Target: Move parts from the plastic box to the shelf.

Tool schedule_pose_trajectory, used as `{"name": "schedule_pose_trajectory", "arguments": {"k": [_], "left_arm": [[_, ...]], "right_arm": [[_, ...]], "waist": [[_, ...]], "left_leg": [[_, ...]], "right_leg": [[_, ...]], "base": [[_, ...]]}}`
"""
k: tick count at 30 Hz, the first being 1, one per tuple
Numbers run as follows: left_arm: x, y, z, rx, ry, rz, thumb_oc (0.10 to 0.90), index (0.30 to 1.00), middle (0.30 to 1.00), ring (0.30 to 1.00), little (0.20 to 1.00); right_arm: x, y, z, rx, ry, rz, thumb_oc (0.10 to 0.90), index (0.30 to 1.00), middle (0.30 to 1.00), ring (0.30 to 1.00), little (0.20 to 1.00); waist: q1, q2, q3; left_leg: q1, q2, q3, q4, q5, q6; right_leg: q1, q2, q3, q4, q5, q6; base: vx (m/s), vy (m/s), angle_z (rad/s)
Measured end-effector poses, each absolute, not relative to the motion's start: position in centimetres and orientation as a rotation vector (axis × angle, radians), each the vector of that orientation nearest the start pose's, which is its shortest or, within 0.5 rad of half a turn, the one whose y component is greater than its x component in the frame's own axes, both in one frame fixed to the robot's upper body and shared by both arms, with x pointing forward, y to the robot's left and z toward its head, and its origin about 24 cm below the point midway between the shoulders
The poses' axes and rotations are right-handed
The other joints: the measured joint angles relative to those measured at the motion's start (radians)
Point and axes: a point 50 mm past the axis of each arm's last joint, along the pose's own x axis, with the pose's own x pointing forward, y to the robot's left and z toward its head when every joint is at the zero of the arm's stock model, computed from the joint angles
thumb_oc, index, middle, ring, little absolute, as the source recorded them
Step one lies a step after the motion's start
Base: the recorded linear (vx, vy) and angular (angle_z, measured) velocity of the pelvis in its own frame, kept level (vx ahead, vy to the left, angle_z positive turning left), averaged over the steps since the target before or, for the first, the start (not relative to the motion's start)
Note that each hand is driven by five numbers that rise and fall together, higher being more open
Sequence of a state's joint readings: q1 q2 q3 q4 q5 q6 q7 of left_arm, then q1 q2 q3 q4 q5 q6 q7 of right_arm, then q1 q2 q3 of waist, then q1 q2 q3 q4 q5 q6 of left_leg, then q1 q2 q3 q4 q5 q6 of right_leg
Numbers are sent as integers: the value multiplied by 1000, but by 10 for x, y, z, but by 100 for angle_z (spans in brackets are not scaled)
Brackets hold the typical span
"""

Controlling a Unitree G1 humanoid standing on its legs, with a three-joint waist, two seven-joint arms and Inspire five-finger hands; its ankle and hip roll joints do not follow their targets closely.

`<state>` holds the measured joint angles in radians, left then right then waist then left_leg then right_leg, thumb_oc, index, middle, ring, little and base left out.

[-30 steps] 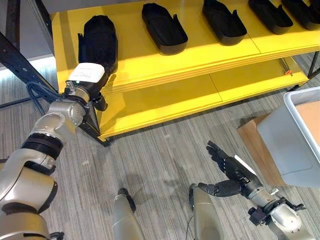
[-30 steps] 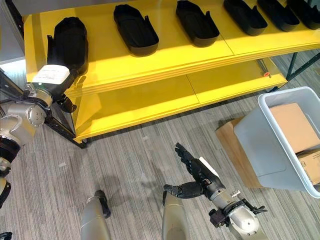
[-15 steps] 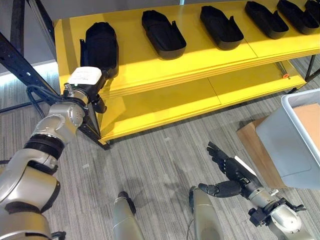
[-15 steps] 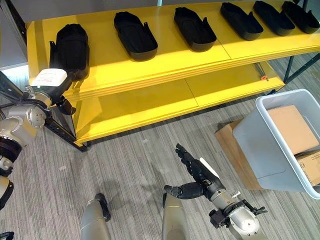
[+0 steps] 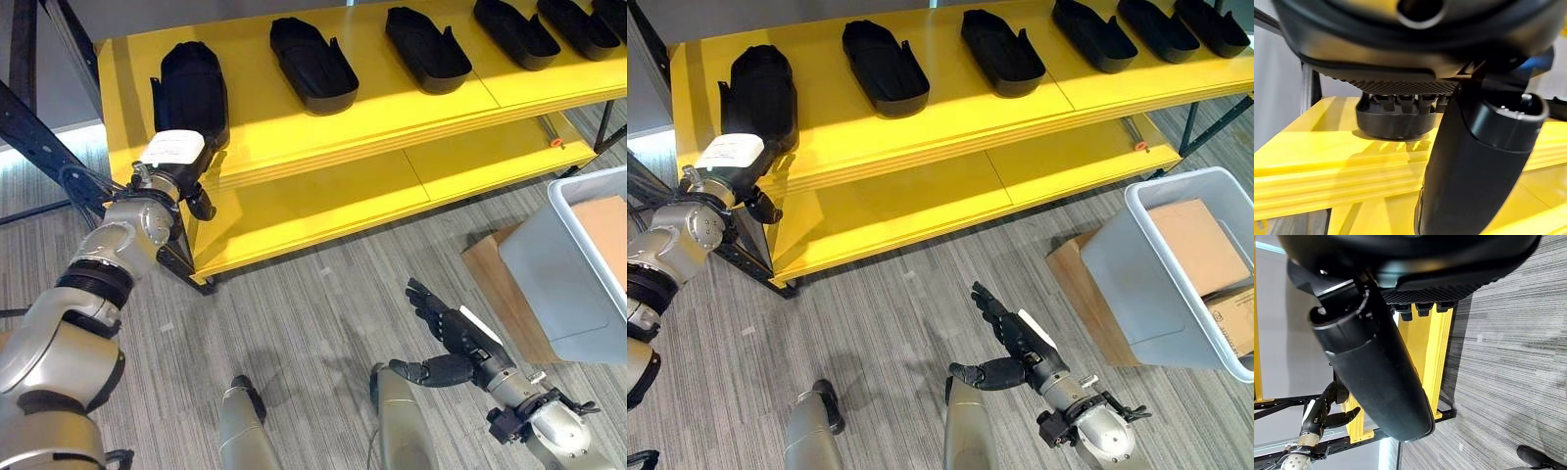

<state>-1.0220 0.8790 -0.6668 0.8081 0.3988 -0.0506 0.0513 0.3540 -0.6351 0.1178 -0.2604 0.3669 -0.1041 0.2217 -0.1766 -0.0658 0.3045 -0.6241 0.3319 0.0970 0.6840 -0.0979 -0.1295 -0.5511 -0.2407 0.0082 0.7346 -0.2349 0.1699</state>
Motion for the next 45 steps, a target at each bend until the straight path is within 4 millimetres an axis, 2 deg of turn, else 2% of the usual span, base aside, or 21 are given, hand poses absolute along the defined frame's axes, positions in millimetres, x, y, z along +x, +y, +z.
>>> {"name": "schedule_pose_trajectory", "arguments": {"k": [9,34,45], "left_arm": [[387,270,212,1541,-78,68,900,1000,1000,1000,1000],[386,274,211,1540,-62,80,900,1000,1000,1000,1000],[388,273,219,1538,-81,100,900,1000,1000,1000,1000]], "right_arm": [[179,-211,51,-198,98,402,900,1000,1000,1000,1000],[178,-211,44,-185,127,406,900,1000,1000,1000,1000],[177,-212,42,-185,137,403,900,1000,1000,1000,1000]], "waist": [[-14,0,0],[-12,0,0],[-11,1,1]], "left_leg": [[0,2,4,-1,-2,-1],[-6,16,15,1,-6,-6],[-26,18,21,19,-16,-3]], "right_leg": [[-6,2,4,0,0,0],[-25,14,15,3,0,-3],[-46,14,24,8,1,-2]], "base": [[-1,0,0],[0,-1,-1],[1,2,-1]]}}
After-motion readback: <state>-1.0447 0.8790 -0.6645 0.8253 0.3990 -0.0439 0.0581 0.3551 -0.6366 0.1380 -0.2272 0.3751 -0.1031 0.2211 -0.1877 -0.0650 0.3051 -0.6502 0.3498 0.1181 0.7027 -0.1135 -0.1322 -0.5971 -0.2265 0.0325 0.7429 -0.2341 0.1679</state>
